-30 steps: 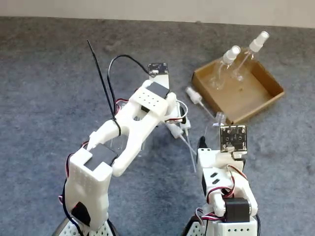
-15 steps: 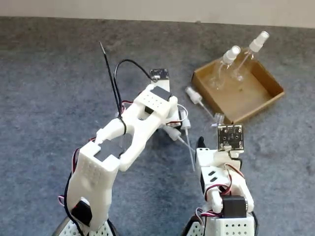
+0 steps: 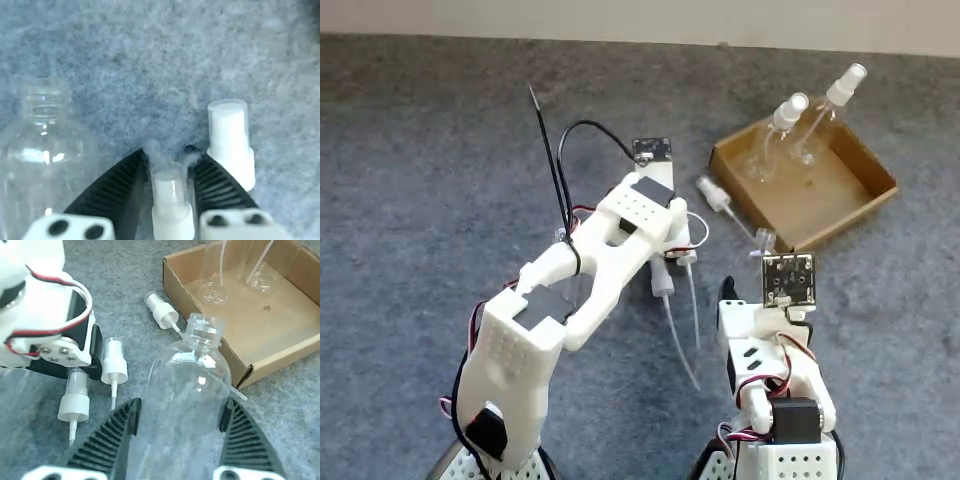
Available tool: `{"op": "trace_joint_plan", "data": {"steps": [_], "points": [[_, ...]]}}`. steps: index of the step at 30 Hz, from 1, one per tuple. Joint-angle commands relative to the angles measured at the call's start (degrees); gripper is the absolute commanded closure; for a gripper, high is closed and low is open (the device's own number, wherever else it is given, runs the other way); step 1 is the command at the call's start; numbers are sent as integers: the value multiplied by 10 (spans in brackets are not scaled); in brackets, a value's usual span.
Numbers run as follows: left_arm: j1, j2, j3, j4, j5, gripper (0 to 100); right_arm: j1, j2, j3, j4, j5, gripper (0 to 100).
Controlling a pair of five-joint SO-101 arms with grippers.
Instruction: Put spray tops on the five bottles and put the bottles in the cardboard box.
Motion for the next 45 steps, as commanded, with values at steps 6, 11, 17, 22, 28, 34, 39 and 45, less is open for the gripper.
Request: {"op": "trace_joint_plan", "data": {"steps": [6, 11, 17, 22, 28, 34, 39, 45], "points": [[1, -17, -24, 1, -17, 985, 6, -7, -9, -16, -4, 835], [5, -17, -24, 1, -58, 985, 6, -7, -9, -16, -4, 835], [2, -35, -22, 8, -21, 985, 6, -7, -9, -16, -4, 835], [5, -52, -23, 33, -22, 985, 6, -7, -9, -16, -4, 835], [0, -57, -23, 33, -23, 962, 6, -7, -8, -16, -4, 835], [0, -53, -20, 33, -19, 716, 6, -7, -8, -16, -4, 835], [6, -58, -24, 65, -18, 714, 6, -7, -8, -16, -4, 835], [6, -54, -19, 79, -18, 803, 6, -7, -7, -16, -4, 835]]}}
